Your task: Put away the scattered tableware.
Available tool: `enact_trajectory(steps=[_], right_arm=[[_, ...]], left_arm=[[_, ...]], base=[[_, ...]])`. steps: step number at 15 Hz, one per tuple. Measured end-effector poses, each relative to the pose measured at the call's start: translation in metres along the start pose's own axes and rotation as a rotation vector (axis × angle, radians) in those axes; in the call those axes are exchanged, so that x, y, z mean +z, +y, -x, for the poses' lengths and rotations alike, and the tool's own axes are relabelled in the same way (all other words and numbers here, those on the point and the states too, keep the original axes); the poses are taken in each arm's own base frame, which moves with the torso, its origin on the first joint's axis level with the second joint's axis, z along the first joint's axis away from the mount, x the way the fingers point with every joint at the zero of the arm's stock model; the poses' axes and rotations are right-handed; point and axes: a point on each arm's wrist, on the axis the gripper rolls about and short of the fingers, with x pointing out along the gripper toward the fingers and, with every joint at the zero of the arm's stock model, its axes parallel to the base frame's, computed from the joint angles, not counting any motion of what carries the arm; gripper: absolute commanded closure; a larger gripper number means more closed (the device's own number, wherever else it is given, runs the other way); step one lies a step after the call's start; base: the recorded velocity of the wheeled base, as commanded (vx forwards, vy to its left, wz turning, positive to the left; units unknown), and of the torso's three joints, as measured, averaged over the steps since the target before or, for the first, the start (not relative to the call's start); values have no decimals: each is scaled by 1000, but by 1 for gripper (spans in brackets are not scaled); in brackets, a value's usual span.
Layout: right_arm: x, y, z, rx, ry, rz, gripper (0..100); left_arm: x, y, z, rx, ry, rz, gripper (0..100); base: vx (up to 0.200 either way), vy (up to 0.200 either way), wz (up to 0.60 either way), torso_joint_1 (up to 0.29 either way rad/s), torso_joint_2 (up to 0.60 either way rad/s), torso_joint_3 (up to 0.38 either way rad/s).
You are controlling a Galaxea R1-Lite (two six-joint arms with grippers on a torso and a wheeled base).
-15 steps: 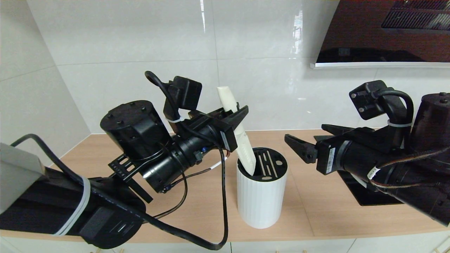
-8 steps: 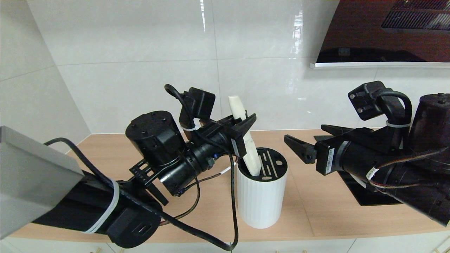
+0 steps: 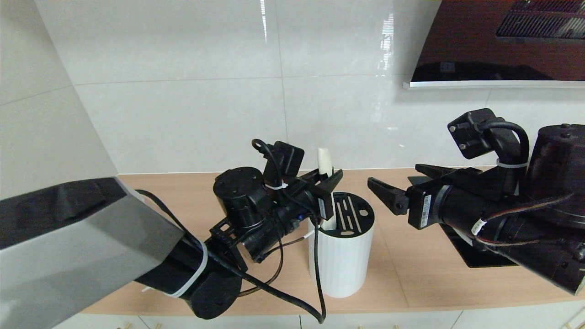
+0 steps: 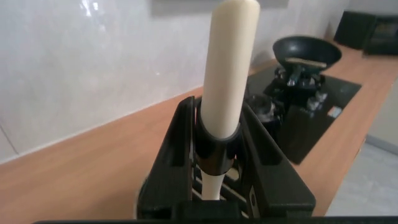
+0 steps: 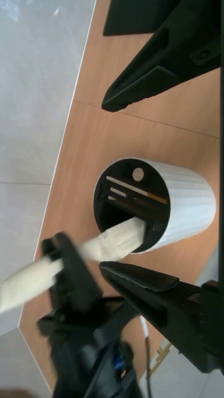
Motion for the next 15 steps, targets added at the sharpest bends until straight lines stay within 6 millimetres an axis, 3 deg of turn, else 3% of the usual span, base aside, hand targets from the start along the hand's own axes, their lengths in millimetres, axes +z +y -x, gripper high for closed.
enact_trajectory(steps=[9,14,15], right_arm=[[-4,0,-2,-1,14,5,0],[-4,1,-3,-1,15,5,0],[-4,1,-3,-1,15,5,0]], left_arm=[[-40,-2,-7,-5,88,9,100],[-46,-1,-9,10,91,7,100],[-46,-1,-9,23,89,6,0]], base=[[0,0,0,0,0,0],[0,0,0,0,0,0],[0,0,0,0,0,0]])
